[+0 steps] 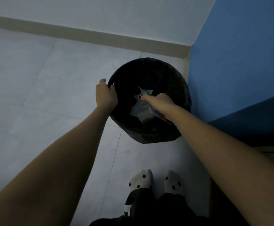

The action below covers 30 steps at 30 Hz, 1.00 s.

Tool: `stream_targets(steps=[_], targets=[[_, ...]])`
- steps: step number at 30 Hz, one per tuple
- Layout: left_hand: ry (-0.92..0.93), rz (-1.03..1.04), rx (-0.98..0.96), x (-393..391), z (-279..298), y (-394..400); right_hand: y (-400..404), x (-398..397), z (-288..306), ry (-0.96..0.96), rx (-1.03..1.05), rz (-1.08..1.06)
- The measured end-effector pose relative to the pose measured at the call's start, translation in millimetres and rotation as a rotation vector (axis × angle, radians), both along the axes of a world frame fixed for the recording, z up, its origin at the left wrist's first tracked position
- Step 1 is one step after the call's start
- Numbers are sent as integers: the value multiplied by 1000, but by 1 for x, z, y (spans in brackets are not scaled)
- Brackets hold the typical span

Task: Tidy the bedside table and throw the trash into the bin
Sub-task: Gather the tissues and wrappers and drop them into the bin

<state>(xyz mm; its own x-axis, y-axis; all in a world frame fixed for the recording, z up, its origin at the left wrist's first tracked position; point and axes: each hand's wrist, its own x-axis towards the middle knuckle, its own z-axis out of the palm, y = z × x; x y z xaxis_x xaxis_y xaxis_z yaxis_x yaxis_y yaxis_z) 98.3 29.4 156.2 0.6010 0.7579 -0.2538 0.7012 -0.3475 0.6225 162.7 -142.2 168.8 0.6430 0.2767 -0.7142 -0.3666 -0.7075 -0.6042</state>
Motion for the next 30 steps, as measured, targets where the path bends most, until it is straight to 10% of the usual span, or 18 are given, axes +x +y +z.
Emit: stream_targets(steps=[14,30], targets=[[-28,16,16,-1,-8,2,-5,6,10,-59,-15,83],[-98,-98,-8,-96,115,-82,-114,-103,148,-380,-107,56]])
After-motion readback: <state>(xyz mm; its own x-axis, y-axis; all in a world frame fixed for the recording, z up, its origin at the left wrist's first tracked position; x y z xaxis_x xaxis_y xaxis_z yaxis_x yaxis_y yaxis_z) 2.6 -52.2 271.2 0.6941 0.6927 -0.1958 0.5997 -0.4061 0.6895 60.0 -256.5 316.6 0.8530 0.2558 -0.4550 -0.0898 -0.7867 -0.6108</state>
